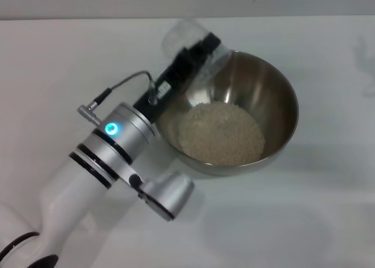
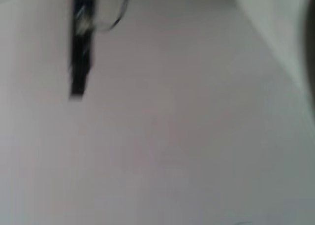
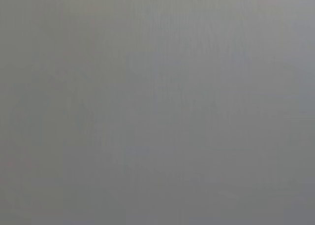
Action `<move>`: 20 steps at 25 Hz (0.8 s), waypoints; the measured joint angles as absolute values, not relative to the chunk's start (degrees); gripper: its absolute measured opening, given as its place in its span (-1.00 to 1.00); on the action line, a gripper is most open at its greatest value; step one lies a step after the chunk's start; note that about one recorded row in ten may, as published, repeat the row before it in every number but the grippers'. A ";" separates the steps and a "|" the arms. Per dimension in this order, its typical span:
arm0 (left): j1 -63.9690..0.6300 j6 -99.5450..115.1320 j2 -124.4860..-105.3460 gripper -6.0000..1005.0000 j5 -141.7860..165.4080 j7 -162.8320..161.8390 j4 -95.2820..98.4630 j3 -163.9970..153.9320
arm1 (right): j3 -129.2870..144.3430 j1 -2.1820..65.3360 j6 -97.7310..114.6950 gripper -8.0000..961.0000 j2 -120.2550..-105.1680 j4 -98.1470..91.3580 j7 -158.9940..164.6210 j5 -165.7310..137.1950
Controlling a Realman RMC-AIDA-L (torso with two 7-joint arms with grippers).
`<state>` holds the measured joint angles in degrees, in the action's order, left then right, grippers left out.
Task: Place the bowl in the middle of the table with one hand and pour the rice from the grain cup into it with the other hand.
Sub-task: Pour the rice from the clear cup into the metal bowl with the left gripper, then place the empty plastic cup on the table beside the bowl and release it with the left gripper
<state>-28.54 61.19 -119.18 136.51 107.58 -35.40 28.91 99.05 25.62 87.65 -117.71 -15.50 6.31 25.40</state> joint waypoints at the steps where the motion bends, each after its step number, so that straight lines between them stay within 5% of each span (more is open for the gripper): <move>1: -28.22 61.27 -119.17 -0.78 136.35 104.43 -36.38 30.06 | 99.04 25.64 87.66 0.03 -117.70 -15.50 6.32 25.41; 20: -24.73 62.12 -118.97 -0.72 117.20 28.80 -32.64 40.06 | 99.13 26.22 87.72 0.05 -117.68 -15.30 6.50 25.40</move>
